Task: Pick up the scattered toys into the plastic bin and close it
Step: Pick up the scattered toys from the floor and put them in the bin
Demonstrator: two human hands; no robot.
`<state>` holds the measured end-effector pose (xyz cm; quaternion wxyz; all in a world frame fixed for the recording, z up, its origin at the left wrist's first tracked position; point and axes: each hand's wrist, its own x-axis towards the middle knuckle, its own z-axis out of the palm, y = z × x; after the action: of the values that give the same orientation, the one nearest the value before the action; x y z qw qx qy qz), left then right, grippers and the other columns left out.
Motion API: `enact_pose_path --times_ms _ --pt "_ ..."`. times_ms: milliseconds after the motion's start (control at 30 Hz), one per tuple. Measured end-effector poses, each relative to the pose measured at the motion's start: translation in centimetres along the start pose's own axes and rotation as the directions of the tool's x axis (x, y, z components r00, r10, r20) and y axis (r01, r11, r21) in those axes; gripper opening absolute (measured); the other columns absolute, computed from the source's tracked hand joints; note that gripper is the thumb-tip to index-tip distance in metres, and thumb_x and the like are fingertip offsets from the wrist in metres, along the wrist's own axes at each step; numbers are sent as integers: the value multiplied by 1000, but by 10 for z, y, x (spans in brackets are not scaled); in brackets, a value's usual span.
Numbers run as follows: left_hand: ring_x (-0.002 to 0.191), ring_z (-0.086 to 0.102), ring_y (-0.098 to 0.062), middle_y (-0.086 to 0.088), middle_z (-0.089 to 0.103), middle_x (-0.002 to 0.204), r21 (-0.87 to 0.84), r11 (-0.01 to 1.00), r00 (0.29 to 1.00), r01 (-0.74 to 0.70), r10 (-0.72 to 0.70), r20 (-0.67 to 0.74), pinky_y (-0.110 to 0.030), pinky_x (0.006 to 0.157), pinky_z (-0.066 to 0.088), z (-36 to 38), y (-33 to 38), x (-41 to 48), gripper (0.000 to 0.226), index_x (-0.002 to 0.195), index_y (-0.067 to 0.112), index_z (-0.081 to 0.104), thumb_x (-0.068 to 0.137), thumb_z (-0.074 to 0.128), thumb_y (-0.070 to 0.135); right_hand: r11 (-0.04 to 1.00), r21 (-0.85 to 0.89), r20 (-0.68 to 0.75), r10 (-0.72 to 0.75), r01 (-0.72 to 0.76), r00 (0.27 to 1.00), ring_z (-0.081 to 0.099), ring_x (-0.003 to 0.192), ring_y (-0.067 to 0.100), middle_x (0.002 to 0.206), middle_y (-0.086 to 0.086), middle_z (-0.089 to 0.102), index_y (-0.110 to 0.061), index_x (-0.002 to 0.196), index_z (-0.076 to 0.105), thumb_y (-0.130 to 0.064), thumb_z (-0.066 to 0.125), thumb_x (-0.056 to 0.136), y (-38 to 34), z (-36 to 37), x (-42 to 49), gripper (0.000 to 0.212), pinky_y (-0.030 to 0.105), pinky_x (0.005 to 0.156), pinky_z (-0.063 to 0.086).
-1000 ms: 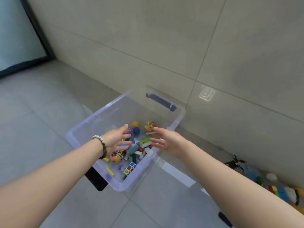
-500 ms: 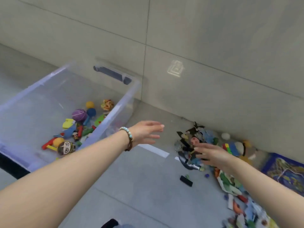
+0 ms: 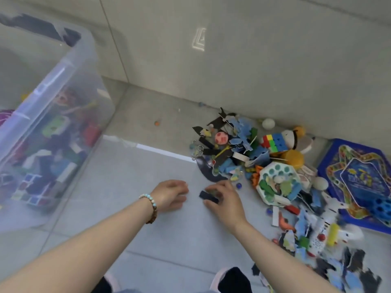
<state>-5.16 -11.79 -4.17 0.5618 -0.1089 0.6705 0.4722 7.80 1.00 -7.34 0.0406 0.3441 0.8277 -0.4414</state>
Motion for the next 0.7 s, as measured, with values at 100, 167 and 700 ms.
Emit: enact_pose_path --times_ms 100,167,700 --pt "81 61 -16 -4 64 101 -112 994 1000 16 -16 -4 -26 73 51 -3 -3 5 26 118 11 54 94 53 20 999 -39 -54 -9 7 999 56 85 8 100 -9 52 -16 96 68 -18 74 76 1 2 0 21 17 77 47" --pt "92 61 -20 -8 61 115 -178 983 999 40 -34 36 -29 81 51 0 -3 7 31 121 12 52 96 48 28 1000 15 -99 25 -23 995 56 82 8 99 -3 55 -14 94 68 -16 74 76 -3 1 2 19 10 73 45" --pt "78 65 -18 -6 66 89 -420 899 975 124 -31 221 -28 69 58 41 1 23 30 92 9 65 94 49 35 947 294 -356 232 -127 905 48 114 7 123 -6 54 -20 109 68 -15 69 82 23 -32 -11 27 31 104 40"
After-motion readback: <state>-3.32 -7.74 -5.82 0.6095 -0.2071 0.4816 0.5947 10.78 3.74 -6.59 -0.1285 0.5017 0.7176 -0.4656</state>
